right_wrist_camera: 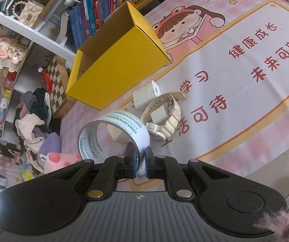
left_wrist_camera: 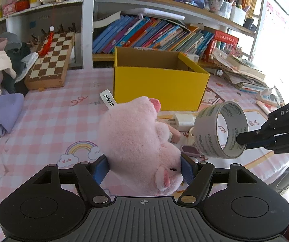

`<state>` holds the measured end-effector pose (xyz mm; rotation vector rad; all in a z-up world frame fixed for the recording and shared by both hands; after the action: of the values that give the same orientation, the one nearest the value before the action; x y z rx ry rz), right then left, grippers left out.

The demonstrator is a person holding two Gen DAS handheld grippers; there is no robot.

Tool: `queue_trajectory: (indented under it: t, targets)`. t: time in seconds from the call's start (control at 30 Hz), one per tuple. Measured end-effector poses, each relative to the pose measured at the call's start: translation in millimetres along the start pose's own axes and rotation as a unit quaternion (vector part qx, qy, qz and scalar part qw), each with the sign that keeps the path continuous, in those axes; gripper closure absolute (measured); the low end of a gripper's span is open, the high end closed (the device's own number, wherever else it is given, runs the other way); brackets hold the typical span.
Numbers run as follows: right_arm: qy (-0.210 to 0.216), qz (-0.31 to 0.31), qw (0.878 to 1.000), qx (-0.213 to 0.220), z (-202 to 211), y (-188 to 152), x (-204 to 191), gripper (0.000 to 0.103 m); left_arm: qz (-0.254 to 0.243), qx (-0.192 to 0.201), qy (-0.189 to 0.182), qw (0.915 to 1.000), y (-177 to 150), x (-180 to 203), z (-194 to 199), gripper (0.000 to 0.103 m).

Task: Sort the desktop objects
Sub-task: 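Lift the tape roll with the right tool while the left tool lifts the pig, then carry the tape roll over the yellow box while the left tool carries the pig there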

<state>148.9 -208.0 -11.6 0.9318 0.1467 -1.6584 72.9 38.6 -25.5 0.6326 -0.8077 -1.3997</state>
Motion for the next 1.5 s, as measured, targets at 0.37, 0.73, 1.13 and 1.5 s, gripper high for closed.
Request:
queue_trajectory:
  t: [0.37,0.73,1.13,1.5]
  targets:
    - [-0.004,0.020,1.000,-0.006,-1.6,0.7,-7.4,0.095,-0.012,0.011,-0.008,0.9998,7.5,2.7,4.7,0.031]
    - [0.012,0.057,0.998,-0.016,-9.6,14.8,-23.9,0.095,-0.018,0.027,-0.002,0.9995,21.8,6.3,5.0,0.031]
    - [0.025,0.077,0.997,0.002,-7.8,54.8,-39.0,0.095,-0.022,0.055,-0.003,0.9983,52.8,14.0,-9.4,0.031]
    - [0.034,0.090,0.995,0.001,-16.2,85.9,-40.5,0.095,-0.030,0.069,0.004,0.9972,74.9,25.0,-22.5,0.031]
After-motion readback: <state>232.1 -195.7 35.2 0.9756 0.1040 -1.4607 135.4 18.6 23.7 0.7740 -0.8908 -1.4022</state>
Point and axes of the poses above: each gripper's, at about its wrist camera, not at the fingertips, and z roughly against the way its jaws point, x to its right, y to its top, the point moved 4 cm from there along -z, roughly the way its jaws point, and after that the axes turned 3 degrees about x, right-handed, at the moved point
